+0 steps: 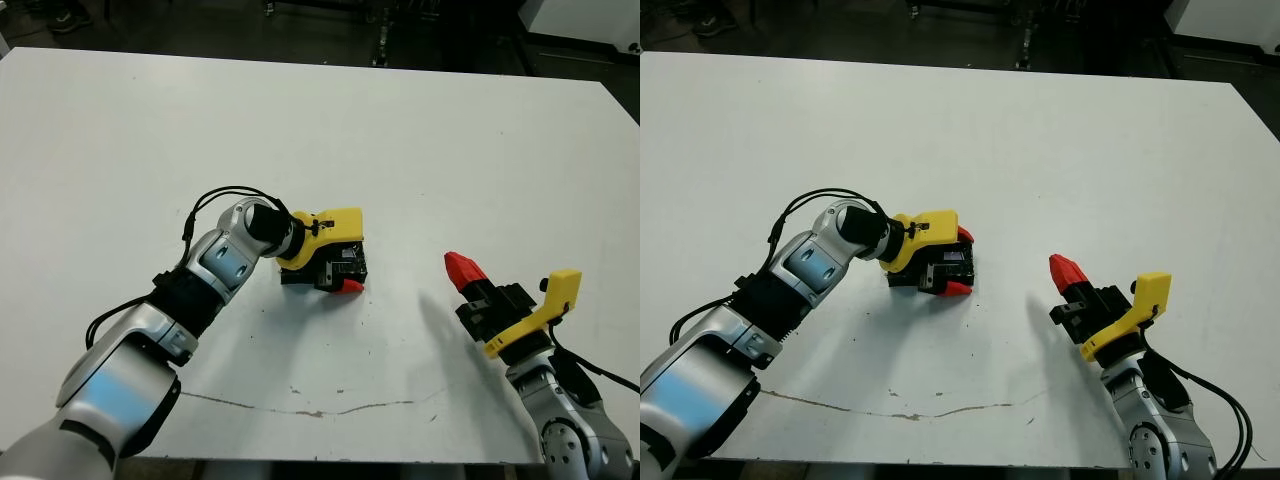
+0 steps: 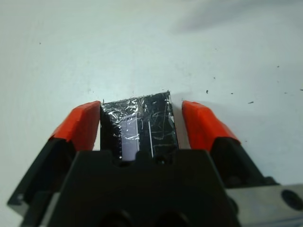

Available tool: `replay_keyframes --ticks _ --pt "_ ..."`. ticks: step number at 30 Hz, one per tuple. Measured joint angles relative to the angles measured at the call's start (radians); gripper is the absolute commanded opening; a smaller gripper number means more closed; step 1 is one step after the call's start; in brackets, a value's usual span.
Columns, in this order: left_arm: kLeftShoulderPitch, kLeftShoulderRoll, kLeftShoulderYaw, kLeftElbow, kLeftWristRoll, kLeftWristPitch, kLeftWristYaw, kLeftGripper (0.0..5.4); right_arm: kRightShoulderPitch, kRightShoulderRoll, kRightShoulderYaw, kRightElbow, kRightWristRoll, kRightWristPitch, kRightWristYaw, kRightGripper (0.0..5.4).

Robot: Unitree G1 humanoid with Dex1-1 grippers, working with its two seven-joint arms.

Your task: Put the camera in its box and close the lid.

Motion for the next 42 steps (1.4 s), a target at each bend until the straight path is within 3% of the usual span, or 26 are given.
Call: replay_keyframes --ticks 3,13,20,28,34,42 --pt "0.001 -0.001 0.001 0.006 -0.005 -0.020 0.000 5.39 0.000 0.000 0.000 0.000 -0.001 0.000 0.000 0.00" --pt "0.015 0.003 0.016 0.006 -0.013 -0.053 0.008 5.39 0.000 0.000 0.001 0.000 -0.002 0.000 0.001 0.00" --pt "0.060 0.023 0.092 -0.002 -0.093 -0.067 0.005 5.39 0.000 0.000 0.001 0.000 -0.002 0.000 0.001 0.00" --pt "0.175 0.123 0.225 -0.134 -0.239 0.048 -0.031 5.39 0.001 0.000 0.001 0.000 0.001 0.000 0.000 0.00" --pt "0.239 0.213 0.285 -0.172 -0.272 0.121 -0.032 5.39 -0.003 0.000 0.005 -0.001 0.007 0.000 0.000 0.00" --pt "0.265 0.223 0.339 -0.257 -0.338 0.215 -0.024 5.39 -0.003 0.000 0.006 -0.001 0.007 0.000 0.000 0.00"
